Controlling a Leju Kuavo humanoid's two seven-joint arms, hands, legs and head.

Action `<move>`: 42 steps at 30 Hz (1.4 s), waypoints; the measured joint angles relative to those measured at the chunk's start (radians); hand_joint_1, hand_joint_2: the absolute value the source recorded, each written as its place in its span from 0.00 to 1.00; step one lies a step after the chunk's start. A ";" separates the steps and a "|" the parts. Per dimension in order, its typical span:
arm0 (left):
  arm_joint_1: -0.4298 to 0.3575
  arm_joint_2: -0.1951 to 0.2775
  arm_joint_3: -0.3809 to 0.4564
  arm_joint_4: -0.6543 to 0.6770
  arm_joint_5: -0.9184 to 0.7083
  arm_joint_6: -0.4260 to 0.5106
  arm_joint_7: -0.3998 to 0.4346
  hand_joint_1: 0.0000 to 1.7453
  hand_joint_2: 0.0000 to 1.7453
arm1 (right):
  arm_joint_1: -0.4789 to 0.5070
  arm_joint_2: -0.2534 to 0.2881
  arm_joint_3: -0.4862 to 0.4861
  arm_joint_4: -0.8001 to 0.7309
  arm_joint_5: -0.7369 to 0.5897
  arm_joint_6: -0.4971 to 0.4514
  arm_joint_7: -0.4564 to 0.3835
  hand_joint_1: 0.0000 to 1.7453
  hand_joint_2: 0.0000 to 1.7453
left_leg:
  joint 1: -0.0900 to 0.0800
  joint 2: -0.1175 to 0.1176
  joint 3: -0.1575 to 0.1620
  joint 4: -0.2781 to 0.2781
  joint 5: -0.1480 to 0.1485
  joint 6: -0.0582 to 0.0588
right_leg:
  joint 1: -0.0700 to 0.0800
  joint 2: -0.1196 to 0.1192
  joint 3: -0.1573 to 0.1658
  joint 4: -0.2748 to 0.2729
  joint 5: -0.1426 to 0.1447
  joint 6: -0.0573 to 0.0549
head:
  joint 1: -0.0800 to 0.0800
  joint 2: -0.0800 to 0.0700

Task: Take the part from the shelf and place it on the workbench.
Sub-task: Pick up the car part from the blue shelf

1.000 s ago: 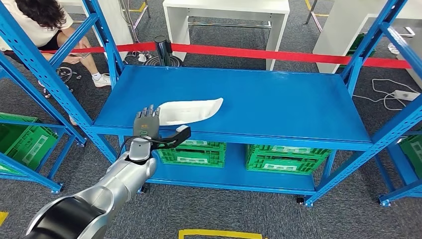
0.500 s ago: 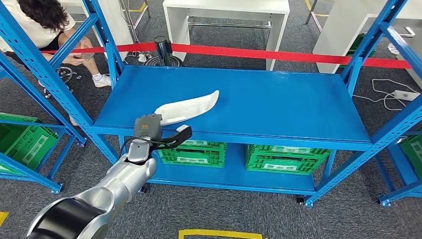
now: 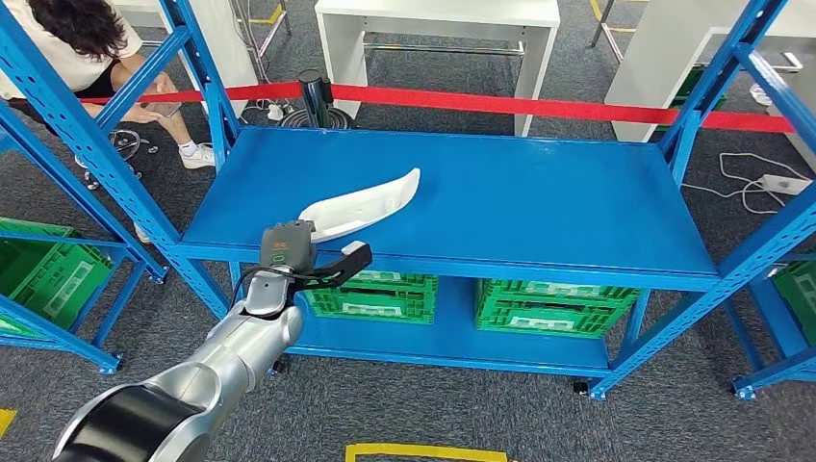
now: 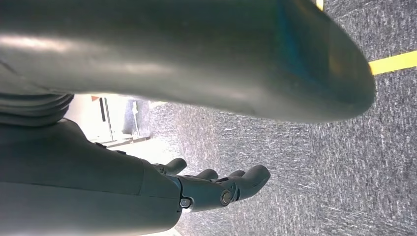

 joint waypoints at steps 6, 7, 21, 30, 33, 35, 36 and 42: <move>0.000 -0.019 0.028 -0.002 0.060 0.021 -0.117 1.00 1.00 | 0.000 0.000 0.000 0.000 0.000 0.000 0.000 0.00 0.00 | 0.000 0.000 0.000 0.000 0.000 0.000 | 0.000 0.000 0.000 0.000 0.000 0.000 | 0.000 0.000; 0.000 -0.023 0.031 -0.003 0.065 0.023 -0.125 1.00 1.00 | 0.000 0.000 0.000 0.000 0.000 0.000 0.000 0.00 0.00 | 0.000 0.000 0.000 0.000 0.000 0.000 | 0.000 0.000 0.000 0.000 0.000 0.000 | 0.000 0.000; -0.001 -0.051 0.060 -0.019 0.106 0.029 -0.152 1.00 1.00 | 0.000 0.000 0.000 0.000 0.001 -0.001 0.000 0.00 0.00 | 0.000 0.000 -0.001 0.000 0.000 0.000 | 0.000 0.000 -0.001 0.000 0.000 0.000 | 0.000 0.000; -0.003 -0.077 0.078 -0.043 0.166 0.021 -0.220 1.00 1.00 | -0.001 0.000 0.000 0.000 0.003 0.002 0.000 0.00 0.00 | 0.000 0.000 -0.001 0.000 0.000 0.000 | 0.000 0.000 -0.001 0.000 0.000 0.000 | 0.000 0.000; -0.013 -0.089 0.078 -0.063 0.183 0.027 -0.246 1.00 1.00 | -0.001 0.000 0.000 0.000 0.006 0.004 0.000 0.00 0.00 | 0.000 0.000 -0.001 0.000 0.000 0.000 | 0.000 0.000 -0.001 0.000 0.000 0.000 | 0.000 0.000; -0.022 -0.094 0.078 -0.074 0.190 0.027 -0.254 1.00 1.00 | -0.001 0.000 0.000 0.000 0.008 0.005 0.000 0.00 0.00 | 0.000 0.000 -0.001 0.000 0.000 0.000 | 0.000 0.000 -0.001 0.000 0.000 0.000 | 0.000 0.000; -0.026 -0.096 0.078 -0.079 0.194 0.027 -0.259 1.00 1.00 | -0.001 0.000 0.000 0.000 0.008 0.005 0.000 0.00 0.00 | 0.000 0.000 -0.001 0.000 0.000 0.000 | 0.000 0.000 -0.002 0.000 0.000 0.000 | 0.000 0.000; -0.040 -0.107 0.077 -0.149 0.282 -0.032 -0.329 1.00 1.00 | -0.001 0.000 0.000 0.000 0.012 0.007 0.000 0.00 0.00 | 0.000 0.000 -0.001 0.000 0.000 0.000 | 0.000 0.000 -0.002 0.000 0.000 0.000 | 0.000 0.000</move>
